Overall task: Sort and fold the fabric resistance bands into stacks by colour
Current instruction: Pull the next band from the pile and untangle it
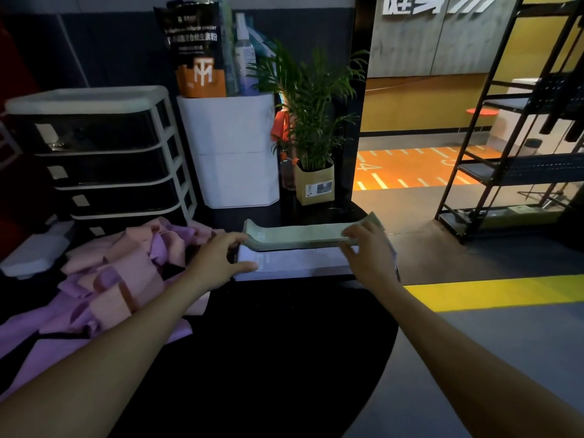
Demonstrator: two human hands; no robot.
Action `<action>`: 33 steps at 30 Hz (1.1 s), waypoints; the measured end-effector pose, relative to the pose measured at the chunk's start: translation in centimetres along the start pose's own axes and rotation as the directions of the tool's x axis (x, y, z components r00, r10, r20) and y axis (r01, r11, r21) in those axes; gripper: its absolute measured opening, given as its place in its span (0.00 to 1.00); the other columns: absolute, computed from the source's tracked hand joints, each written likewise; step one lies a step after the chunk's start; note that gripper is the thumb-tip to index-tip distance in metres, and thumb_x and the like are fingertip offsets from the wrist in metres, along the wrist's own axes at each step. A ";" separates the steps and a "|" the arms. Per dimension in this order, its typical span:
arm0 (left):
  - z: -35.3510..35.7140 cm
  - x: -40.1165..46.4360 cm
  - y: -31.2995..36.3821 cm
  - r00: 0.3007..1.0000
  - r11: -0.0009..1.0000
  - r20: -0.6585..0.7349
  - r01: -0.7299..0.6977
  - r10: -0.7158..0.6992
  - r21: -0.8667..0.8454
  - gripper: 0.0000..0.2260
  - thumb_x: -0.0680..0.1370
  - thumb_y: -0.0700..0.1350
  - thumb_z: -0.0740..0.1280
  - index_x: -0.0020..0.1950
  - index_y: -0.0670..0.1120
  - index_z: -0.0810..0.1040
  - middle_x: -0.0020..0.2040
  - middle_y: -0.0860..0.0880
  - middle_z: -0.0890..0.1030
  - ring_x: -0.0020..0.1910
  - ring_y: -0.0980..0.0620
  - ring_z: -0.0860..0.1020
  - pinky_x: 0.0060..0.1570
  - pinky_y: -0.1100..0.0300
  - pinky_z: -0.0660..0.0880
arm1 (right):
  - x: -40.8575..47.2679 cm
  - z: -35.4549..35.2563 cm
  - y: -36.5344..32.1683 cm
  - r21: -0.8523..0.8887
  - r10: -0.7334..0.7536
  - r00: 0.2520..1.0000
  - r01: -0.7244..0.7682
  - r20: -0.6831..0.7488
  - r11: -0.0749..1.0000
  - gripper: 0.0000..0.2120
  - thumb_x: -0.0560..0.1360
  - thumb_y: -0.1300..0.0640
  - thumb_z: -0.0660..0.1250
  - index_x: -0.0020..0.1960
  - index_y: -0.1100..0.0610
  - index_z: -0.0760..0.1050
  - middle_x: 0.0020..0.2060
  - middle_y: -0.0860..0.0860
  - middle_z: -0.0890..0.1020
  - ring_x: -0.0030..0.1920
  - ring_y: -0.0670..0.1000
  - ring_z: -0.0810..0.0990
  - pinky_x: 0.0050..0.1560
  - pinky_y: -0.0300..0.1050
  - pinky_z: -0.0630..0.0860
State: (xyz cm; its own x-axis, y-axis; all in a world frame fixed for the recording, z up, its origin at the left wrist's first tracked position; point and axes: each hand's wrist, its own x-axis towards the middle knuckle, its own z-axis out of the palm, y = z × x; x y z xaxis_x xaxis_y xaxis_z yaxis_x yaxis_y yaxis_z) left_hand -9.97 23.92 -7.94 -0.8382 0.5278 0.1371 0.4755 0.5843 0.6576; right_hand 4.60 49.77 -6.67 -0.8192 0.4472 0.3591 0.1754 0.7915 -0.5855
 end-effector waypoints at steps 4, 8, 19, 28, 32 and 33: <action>0.3 -0.4 0.4 1.000 1.000 0.013 -0.012 0.012 0.007 0.30 0.64 0.52 0.78 0.64 0.50 0.74 0.62 0.52 0.75 0.62 0.52 0.72 0.65 0.55 0.68 | -1.1 3.1 -1.5 -0.040 -0.145 0.952 0.161 0.271 0.986 0.21 0.75 0.48 0.66 0.66 0.53 0.71 0.63 0.52 0.70 0.63 0.55 0.66 0.62 0.48 0.66; 0.8 -0.4 -0.2 1.000 1.000 0.006 0.008 -0.007 -0.025 0.31 0.66 0.48 0.78 0.66 0.47 0.73 0.64 0.50 0.75 0.64 0.51 0.72 0.66 0.56 0.68 | -2.1 4.4 -0.8 -0.097 -0.164 0.953 0.193 0.253 0.976 0.21 0.76 0.45 0.64 0.67 0.48 0.69 0.66 0.50 0.68 0.68 0.54 0.62 0.65 0.48 0.60; 1.2 -0.5 -0.9 0.999 1.000 -0.049 -0.009 0.010 0.029 0.27 0.65 0.49 0.78 0.62 0.49 0.76 0.59 0.50 0.77 0.59 0.50 0.74 0.63 0.52 0.70 | -2.5 5.4 -0.1 -0.188 -0.228 0.963 0.253 0.144 0.949 0.14 0.78 0.49 0.61 0.63 0.50 0.73 0.62 0.50 0.72 0.65 0.54 0.66 0.63 0.48 0.62; 0.8 -1.3 0.2 0.997 0.994 -0.058 -0.055 0.060 0.089 0.28 0.68 0.48 0.76 0.66 0.46 0.73 0.63 0.48 0.75 0.63 0.50 0.72 0.63 0.59 0.66 | -2.6 5.2 -0.4 -0.235 -0.242 0.957 0.275 0.163 0.932 0.14 0.79 0.48 0.60 0.63 0.49 0.73 0.63 0.49 0.72 0.65 0.54 0.67 0.64 0.48 0.62; -0.6 -2.3 1.3 0.990 0.986 -0.056 -0.119 0.126 0.121 0.21 0.73 0.47 0.72 0.65 0.47 0.74 0.65 0.48 0.73 0.63 0.50 0.72 0.60 0.60 0.68 | -2.8 5.0 -0.8 -0.241 -0.235 0.959 0.269 0.160 0.933 0.14 0.78 0.48 0.61 0.62 0.50 0.73 0.61 0.51 0.74 0.64 0.55 0.69 0.64 0.49 0.62; -1.0 -2.6 1.4 0.990 0.987 -0.068 -0.119 0.127 0.105 0.19 0.73 0.45 0.71 0.64 0.46 0.75 0.65 0.47 0.73 0.61 0.52 0.73 0.58 0.61 0.70 | -2.9 4.9 -1.2 -0.242 -0.229 0.960 0.264 0.164 0.934 0.14 0.78 0.49 0.61 0.63 0.50 0.73 0.62 0.51 0.73 0.64 0.55 0.68 0.65 0.49 0.62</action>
State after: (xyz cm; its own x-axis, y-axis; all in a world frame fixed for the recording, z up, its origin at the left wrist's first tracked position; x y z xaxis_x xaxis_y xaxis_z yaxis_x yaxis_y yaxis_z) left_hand -7.41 22.72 -6.63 -0.7874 0.5547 0.2690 0.5973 0.5785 0.5555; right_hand 4.08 45.50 -10.61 -0.9155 0.1797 0.3599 0.0793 0.9578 -0.2764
